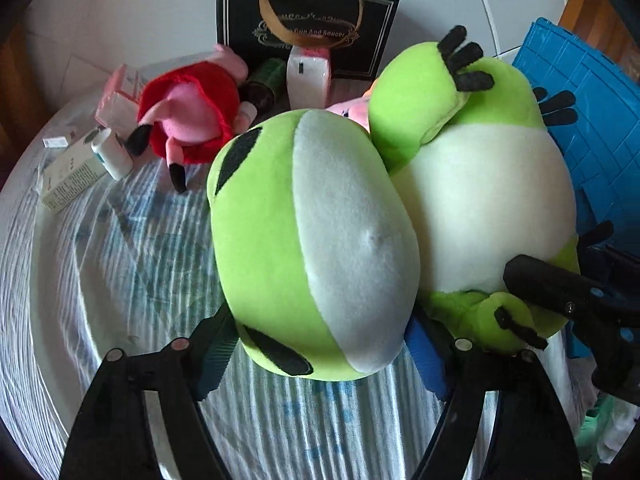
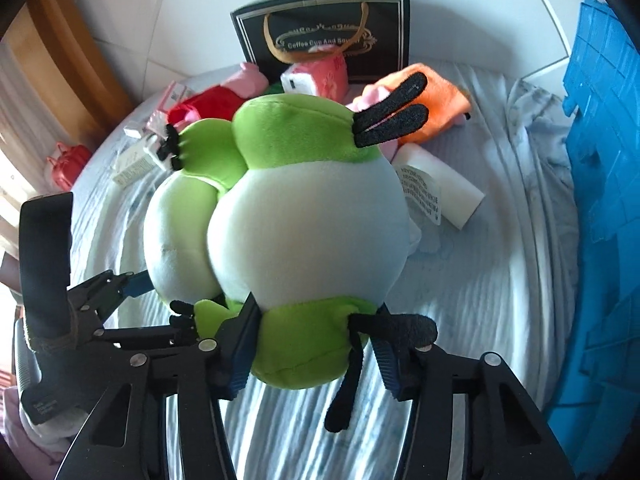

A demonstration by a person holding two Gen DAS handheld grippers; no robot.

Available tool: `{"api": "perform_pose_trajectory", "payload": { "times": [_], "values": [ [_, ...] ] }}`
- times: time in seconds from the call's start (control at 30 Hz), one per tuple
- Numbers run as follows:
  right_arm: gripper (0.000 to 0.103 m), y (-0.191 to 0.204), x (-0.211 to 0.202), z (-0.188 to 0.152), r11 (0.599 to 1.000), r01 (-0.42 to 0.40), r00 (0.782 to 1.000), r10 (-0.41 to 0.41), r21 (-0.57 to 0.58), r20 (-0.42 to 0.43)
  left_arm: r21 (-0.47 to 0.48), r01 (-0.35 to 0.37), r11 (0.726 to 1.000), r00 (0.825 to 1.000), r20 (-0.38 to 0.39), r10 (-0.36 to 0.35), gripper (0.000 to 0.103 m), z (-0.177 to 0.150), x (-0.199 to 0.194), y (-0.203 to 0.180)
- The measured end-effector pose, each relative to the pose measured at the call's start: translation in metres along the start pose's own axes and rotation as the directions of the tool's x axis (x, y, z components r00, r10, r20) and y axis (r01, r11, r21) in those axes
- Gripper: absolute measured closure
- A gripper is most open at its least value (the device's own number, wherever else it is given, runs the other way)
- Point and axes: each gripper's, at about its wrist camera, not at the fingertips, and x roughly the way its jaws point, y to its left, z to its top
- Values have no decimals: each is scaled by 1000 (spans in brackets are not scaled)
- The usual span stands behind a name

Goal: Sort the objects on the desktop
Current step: 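Lift the green frog plush with both grippers and drop it into the blue crate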

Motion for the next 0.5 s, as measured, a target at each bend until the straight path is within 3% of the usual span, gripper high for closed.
{"api": "perform_pose_trajectory", "payload": {
  "times": [0.23, 0.5],
  "values": [
    [54, 5, -60, 13, 1000, -17, 990, 20, -20, 141, 45, -2, 999, 989, 151, -5, 27, 25, -69, -17],
    [54, 0, -160, 37, 1000, 12, 945, -9, -5, 326, 143, 29, 989, 950, 305, -71, 27, 76, -150, -64]
  ]
}}
